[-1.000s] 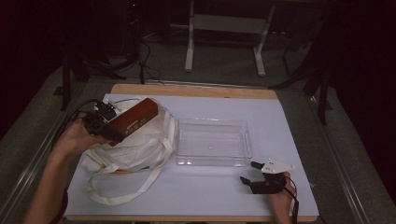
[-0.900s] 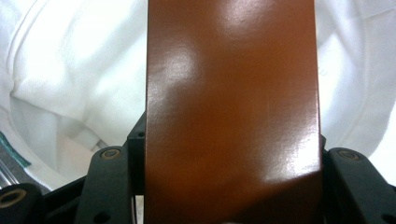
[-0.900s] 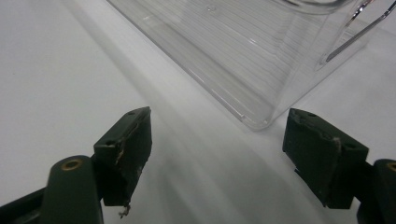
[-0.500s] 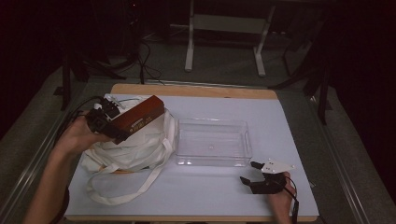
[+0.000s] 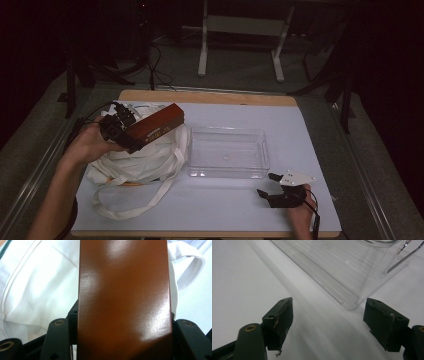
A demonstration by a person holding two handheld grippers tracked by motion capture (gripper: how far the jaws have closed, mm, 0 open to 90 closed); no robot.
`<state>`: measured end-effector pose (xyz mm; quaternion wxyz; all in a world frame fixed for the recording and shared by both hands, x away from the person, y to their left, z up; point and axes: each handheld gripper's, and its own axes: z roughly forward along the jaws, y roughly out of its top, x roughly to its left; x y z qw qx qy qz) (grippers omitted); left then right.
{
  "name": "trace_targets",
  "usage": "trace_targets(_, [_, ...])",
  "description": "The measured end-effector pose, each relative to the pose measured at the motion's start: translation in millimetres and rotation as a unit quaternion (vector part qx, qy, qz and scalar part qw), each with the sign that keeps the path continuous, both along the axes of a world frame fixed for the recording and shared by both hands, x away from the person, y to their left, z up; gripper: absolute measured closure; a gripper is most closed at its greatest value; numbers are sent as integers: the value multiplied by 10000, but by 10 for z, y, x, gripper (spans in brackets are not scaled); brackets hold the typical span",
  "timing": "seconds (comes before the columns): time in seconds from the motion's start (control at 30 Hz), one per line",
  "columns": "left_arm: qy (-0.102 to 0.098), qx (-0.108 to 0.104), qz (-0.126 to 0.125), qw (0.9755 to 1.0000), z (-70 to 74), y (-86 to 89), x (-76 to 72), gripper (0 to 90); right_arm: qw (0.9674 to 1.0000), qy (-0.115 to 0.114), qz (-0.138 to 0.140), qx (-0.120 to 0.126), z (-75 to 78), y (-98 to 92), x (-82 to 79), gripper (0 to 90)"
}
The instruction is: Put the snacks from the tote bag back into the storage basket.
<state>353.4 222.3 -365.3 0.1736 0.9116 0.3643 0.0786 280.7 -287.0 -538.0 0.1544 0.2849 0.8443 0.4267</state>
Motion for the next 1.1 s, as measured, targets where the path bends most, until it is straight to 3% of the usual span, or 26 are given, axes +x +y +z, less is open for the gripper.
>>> trace_targets(0.43, [-54,-25,-451,9990,26,-183,5,437,10000,6,1,-13,1,2,-1,238])
trace_targets(1.1, [-63,78,-887,9960,79,-437,29,437,10000,-7,10,-4,0,0,1,238])
